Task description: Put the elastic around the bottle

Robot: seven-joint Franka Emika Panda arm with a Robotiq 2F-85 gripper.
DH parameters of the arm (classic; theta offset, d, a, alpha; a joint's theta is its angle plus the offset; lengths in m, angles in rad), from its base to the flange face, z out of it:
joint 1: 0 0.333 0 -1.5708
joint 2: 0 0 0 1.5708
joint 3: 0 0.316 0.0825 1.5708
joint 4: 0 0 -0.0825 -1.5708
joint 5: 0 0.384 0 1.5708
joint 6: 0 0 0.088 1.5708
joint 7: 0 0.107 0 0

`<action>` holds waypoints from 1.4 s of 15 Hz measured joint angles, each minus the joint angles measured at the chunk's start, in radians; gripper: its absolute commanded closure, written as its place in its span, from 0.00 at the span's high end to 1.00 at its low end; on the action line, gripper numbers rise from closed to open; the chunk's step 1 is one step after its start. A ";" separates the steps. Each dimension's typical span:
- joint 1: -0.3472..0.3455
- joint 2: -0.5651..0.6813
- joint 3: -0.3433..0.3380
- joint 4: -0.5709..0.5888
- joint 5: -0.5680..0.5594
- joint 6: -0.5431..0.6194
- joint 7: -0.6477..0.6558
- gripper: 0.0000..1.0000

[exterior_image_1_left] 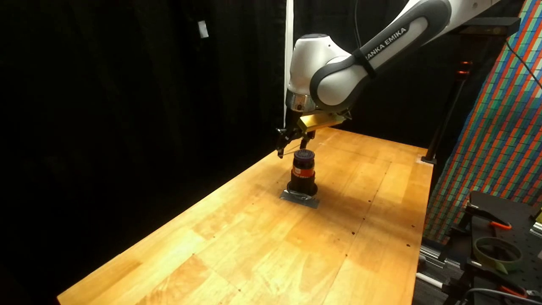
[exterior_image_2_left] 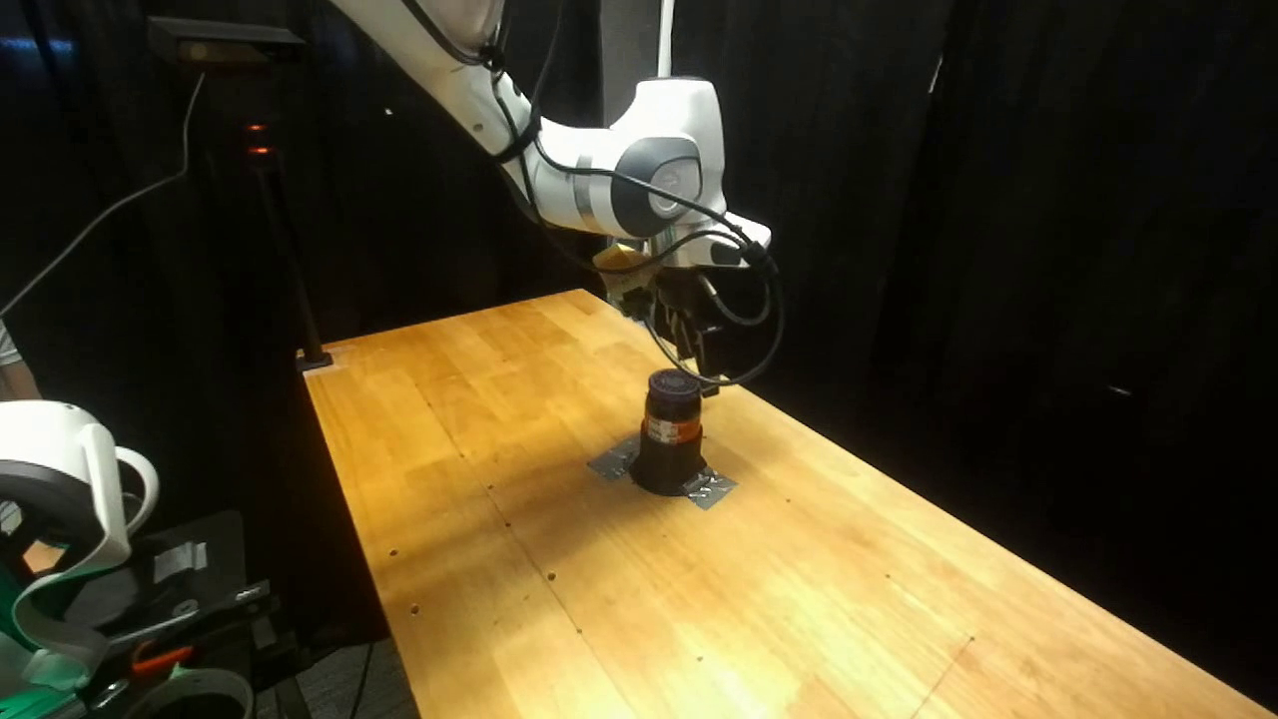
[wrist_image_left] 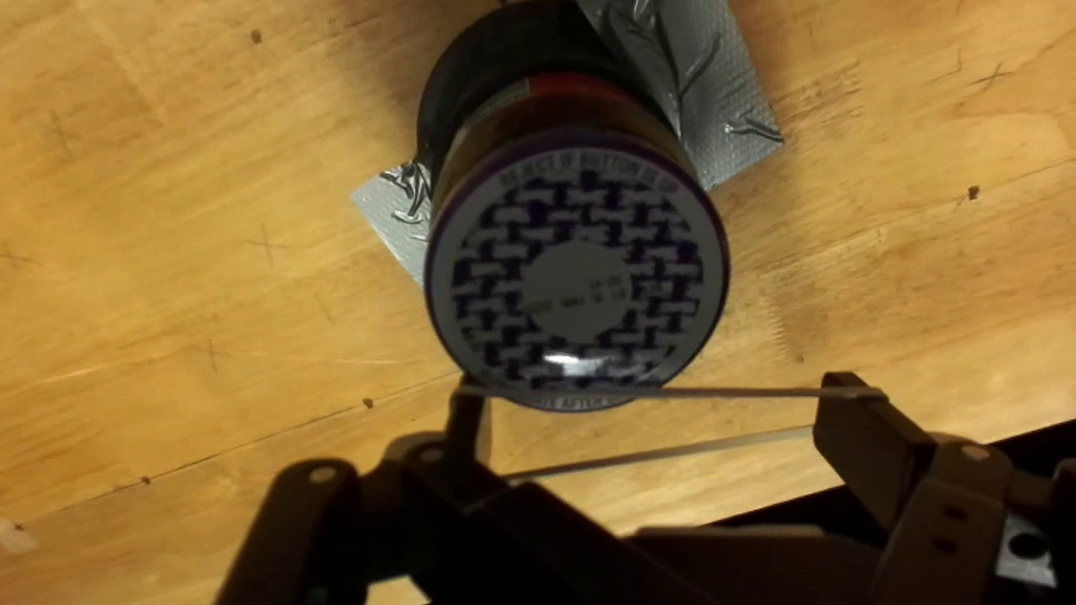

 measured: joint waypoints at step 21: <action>-0.034 0.016 0.001 0.060 0.180 -0.222 -0.142 1.00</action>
